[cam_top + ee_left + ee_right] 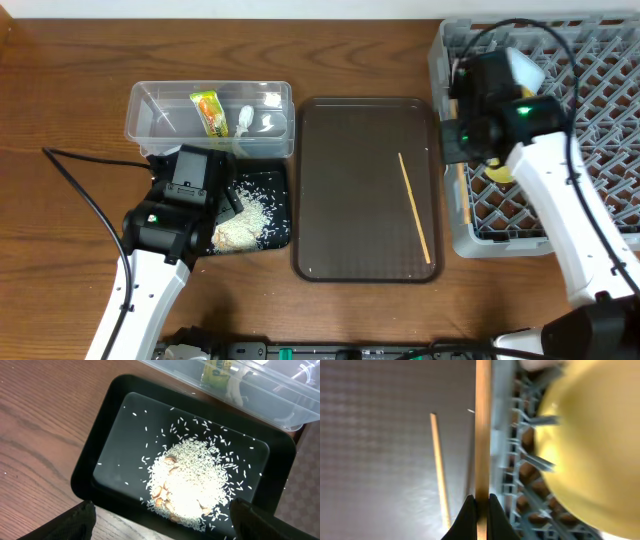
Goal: Sort waste into correct bins and load items into the dishwasher rack
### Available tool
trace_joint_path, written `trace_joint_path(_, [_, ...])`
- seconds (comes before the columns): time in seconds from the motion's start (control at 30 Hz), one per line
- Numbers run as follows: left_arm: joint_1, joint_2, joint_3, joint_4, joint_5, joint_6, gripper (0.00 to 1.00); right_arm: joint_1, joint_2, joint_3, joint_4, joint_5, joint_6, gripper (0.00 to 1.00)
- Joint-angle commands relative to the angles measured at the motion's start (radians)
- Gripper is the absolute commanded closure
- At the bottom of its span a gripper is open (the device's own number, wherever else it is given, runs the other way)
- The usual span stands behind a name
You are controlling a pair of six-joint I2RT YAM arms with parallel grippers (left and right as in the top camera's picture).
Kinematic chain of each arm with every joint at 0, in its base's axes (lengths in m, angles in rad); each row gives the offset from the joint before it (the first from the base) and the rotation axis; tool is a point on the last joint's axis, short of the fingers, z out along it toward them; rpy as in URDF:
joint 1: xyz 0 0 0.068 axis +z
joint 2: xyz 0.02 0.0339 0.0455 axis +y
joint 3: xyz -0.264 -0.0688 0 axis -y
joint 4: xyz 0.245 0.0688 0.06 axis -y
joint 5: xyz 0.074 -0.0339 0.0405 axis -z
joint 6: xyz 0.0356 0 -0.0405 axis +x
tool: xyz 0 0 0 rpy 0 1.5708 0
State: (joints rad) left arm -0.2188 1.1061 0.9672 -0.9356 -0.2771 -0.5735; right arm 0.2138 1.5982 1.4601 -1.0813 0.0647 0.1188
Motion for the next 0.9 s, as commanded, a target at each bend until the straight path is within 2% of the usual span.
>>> trace_joint_path(0.0, [0.003,-0.001,0.005,-0.003,-0.023,-0.008,0.12,-0.071,0.021,-0.003,-0.012,-0.006,-0.105,0.99])
trace_joint_path(0.2, [0.003,-0.001,0.005,-0.003,-0.023,-0.008,0.12,-0.105,0.064,-0.027,0.029,-0.009,-0.110,0.98])
trace_joint_path(0.3, [0.003,-0.001,0.005,-0.003,-0.023,-0.008,0.12,-0.109,0.089,-0.030,0.055,-0.009,-0.110,0.87])
trace_joint_path(0.47, [0.003,-0.001,0.005,-0.003,-0.023,-0.008,0.12,-0.108,0.098,-0.030,0.076,-0.010,-0.108,0.75])
trace_joint_path(0.6, [0.003,-0.001,0.005,-0.003,-0.023,-0.008,0.12,-0.108,0.097,-0.029,0.075,-0.019,-0.078,0.75])
trace_joint_path(0.77, [0.003,-0.001,0.005,-0.003,-0.023,-0.008,0.12,-0.087,0.096,-0.028,0.084,-0.184,-0.045,0.76])
trace_joint_path(0.87, [0.003,-0.001,0.005,-0.003,-0.023,-0.008,0.12,-0.039,0.096,-0.030,0.086,-0.195,-0.046,0.76])
